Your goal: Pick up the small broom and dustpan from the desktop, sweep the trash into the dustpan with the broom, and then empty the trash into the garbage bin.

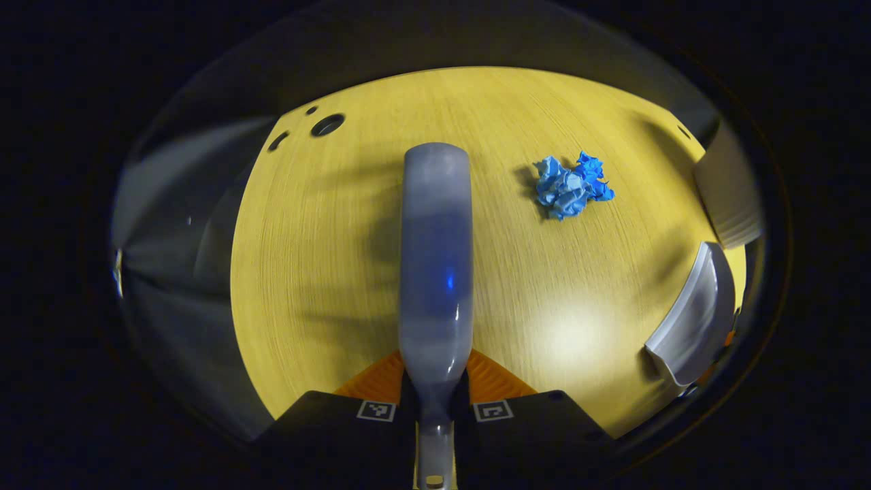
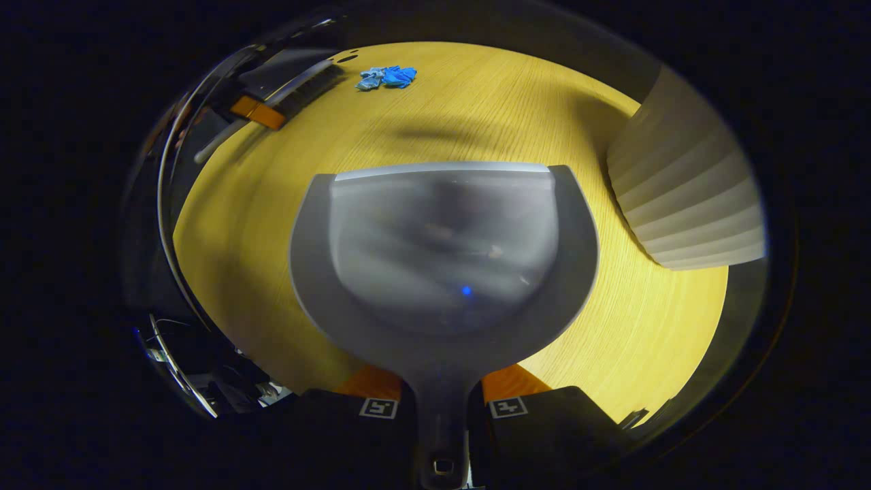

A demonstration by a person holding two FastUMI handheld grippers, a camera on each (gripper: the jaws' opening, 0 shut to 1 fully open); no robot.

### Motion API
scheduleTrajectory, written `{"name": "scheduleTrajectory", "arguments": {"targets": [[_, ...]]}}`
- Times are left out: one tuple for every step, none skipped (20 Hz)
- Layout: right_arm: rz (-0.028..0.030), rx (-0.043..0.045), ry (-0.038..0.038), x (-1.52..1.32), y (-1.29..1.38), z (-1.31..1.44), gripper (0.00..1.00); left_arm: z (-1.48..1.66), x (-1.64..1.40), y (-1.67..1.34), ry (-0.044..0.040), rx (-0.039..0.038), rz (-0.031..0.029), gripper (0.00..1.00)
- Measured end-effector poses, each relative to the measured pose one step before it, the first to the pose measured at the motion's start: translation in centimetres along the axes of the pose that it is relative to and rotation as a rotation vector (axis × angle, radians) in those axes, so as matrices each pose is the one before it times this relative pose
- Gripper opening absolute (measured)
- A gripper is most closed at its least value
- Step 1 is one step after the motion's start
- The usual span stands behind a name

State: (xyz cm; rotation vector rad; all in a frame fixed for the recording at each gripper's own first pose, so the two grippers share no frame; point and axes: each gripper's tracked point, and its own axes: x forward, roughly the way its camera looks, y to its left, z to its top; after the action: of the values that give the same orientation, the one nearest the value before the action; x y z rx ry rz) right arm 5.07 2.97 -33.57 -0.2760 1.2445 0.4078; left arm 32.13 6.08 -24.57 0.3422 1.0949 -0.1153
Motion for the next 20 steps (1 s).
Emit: {"name": "scheduleTrajectory", "arguments": {"targets": [[-0.00246, -0.01579, -0.00106, -0.073, -0.351, 0.027, 0.34, 1.336, 0.291, 0.169, 0.00408, 0.05548, 0.01236, 0.27], [-0.00853, -0.02065, -0.00369, 0.006, -0.522, 0.160, 0.34, 1.757, 0.282, 0.434, 0.01019, 0.07438, 0.01287, 0.27], [-0.00003, -0.00848, -0.00033, -0.008, -0.427, 0.062, 0.34, 1.083, 0.392, 0.143, 0.00817, 0.05433, 0.00954, 0.27], [0.00583, 0.00128, 0.00131, 0.071, -0.189, -0.109, 0.34, 0.932, 0.446, 0.160, 0.01390, 0.05943, 0.01343, 0.27], [0.00501, 0.00346, -0.00051, 0.053, -0.146, 0.085, 0.34, 1.079, 0.675, -0.326, 0.00028, 0.05893, 0.00942, 0.29], [0.00157, -0.00085, -0.00562, 0.044, -0.212, 0.079, 0.34, 1.036, 0.425, -0.197, -0.00774, 0.06126, 0.00260, 0.28], [0.00493, -0.00561, -0.00033, -0.057, -0.036, -0.134, 0.34, 1.295, 0.012, -0.465, -0.01238, 0.07065, -0.01471, 0.29], [0.00968, 0.00068, -0.00317, -0.021, 0.095, 0.105, 0.34, 0.933, -0.240, -0.256, -0.00938, 0.05451, -0.01696, 0.27], [0.00948, -0.00119, -0.00804, 0.082, -0.048, 0.109, 0.34, 0.952, -0.100, -0.774, -0.00775, 0.05597, -0.02408, 0.27], [0.00514, -0.00578, -0.00212, -0.085, -0.103, 0.001, 0.34, 0.691, -0.278, -0.968, -0.00542, 0.04008, -0.03085, 0.27], [0.00256, -0.00736, -0.00257, -0.099, -0.017, 0.175, 0.34, 0.898, -0.419, -1.488, -0.01309, 0.03047, -0.04723, 0.27], [-0.00110, -0.00980, -0.00184, 0.126, -0.162, -0.050, 0.34, 0.841, -0.334, -1.840, -0.01021, 0.02531, -0.05352, 0.27], [-0.00337, -0.01129, -0.00229, 0.350, -0.178, -0.157, 0.34, 0.784, -0.285, -1.914, -0.01027, 0.02656, -0.04442, 0.27], [-0.00219, -0.00861, -0.00503, 0.193, 0.083, 0.159, 0.33, 0.414, -0.388, -1.855, -0.00115, 0.02418, -0.02564, 0.27], [0.00728, -0.00391, -0.00896, 0.332, 0.214, 0.168, 0.34, 0.380, -0.279, -1.893, 0.00146, 0.01113, -0.02780, 0.27], [0.01081, -0.00112, -0.00391, -0.092, 0.244, -0.012, 0.34, 0.061, -0.005, -2.214, 0.00318, -0.00641, -0.04284, 0.27], [0.00435, -0.00603, -0.00426, -0.527, 0.427, -0.273, 0.34, 0.114, -0.272, -1.964, -0.00410, -0.01056, -0.03612, 0.29], [-0.00147, -0.01741, -0.00721, -0.019, 0.173, -0.117, 0.34, 0.283, 0.304, -3.144, -0.00641, -0.01083, -0.05874, 0.27], [-0.00439, -0.01652, -0.00172, 0.012, 0.120, -0.088, 0.34, -0.195, 0.366, -2.005, 0.00296, 0.01060, -0.03498, 0.27], [-0.00339, -0.00883, -0.00002, 0.006, 0.125, -0.151, 0.34, -0.315, -0.123, -1.515, 0.01323, 0.02587, -0.02800, 0.27]]}}
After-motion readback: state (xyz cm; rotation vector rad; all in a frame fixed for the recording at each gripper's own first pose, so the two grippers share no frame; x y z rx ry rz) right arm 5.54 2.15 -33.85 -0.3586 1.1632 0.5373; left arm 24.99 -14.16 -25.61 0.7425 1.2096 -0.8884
